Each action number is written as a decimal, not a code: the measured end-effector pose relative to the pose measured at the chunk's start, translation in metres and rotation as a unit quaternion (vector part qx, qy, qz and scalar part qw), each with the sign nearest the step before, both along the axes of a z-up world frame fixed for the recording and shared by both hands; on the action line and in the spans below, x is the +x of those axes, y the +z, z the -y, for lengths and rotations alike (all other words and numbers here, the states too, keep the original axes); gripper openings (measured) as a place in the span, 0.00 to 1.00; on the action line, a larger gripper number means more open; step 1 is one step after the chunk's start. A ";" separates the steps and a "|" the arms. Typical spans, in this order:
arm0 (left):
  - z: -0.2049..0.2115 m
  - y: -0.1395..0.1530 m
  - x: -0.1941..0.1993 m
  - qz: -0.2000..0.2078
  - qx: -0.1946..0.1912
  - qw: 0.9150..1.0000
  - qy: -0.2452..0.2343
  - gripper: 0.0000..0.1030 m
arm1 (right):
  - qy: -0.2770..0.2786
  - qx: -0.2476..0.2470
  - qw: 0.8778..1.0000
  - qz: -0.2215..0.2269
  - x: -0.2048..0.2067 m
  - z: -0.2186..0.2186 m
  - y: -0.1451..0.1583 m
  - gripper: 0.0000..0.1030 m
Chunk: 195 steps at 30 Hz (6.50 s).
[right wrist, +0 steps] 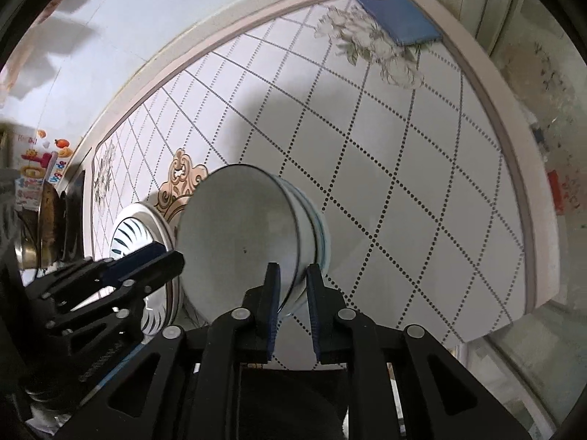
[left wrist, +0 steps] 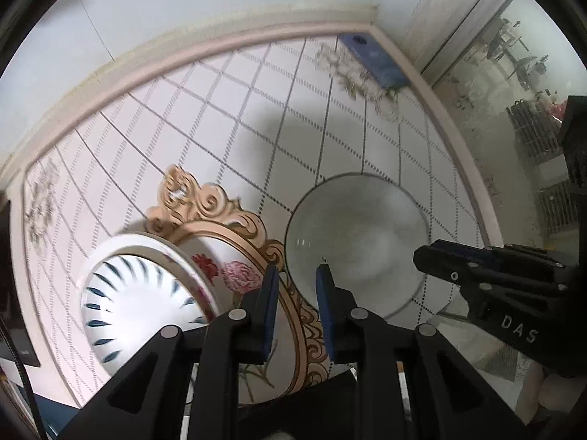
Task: Organize plates and bowls
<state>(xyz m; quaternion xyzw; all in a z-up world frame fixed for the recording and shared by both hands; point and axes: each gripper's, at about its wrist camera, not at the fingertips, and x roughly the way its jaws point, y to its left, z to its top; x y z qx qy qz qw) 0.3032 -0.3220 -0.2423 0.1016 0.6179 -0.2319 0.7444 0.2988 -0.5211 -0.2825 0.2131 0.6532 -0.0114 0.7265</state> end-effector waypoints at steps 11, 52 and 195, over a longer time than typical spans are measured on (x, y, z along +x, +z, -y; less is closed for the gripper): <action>-0.040 0.083 -0.026 0.070 -0.056 0.996 0.009 0.72 | -0.003 -0.066 0.994 0.082 -0.037 -0.023 0.095 0.85; -0.018 -0.048 0.051 -0.113 -0.089 0.988 0.055 0.93 | -0.049 0.145 0.988 0.018 -0.020 0.027 -0.019 0.93; -0.318 0.208 -0.220 0.298 -0.057 0.922 0.242 1.00 | 0.070 -0.157 0.933 0.315 -0.211 -0.314 0.252 0.99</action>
